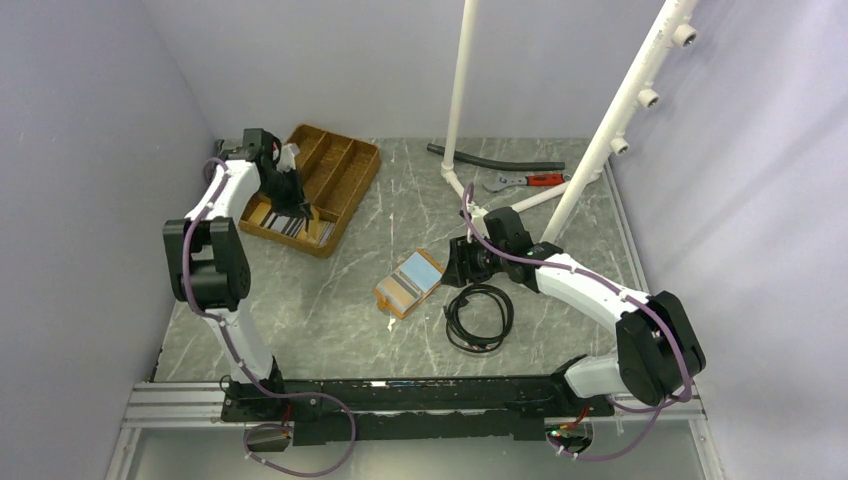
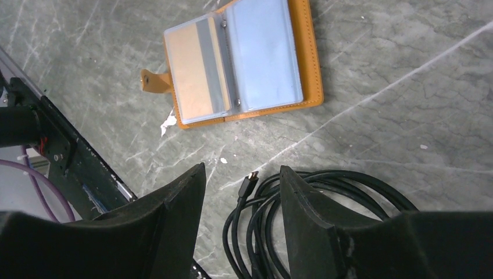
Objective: Put the credit cards into the card holder
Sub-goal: Pick up the credit card from the storage box.
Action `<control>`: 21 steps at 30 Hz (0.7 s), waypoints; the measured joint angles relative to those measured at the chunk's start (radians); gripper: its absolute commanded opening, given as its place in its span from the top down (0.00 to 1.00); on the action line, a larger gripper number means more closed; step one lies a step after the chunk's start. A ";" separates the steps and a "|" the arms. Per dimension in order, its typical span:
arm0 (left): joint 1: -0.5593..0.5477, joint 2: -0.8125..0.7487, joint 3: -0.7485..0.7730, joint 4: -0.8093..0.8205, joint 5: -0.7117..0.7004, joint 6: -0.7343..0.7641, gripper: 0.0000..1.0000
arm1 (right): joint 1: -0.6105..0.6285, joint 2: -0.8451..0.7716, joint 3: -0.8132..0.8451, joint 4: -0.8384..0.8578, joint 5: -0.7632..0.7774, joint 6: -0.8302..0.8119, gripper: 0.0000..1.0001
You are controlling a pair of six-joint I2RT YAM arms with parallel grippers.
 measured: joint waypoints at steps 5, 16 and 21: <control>-0.019 -0.162 -0.003 -0.013 -0.090 -0.056 1.00 | 0.000 0.005 0.019 -0.031 0.027 -0.005 0.47; -0.383 -0.599 -0.727 1.004 0.164 -0.666 1.00 | 0.022 0.018 0.024 0.185 -0.148 0.237 0.39; -0.516 -0.566 -0.894 1.332 0.100 -0.836 1.00 | 0.032 0.003 -0.033 0.389 -0.192 0.401 0.41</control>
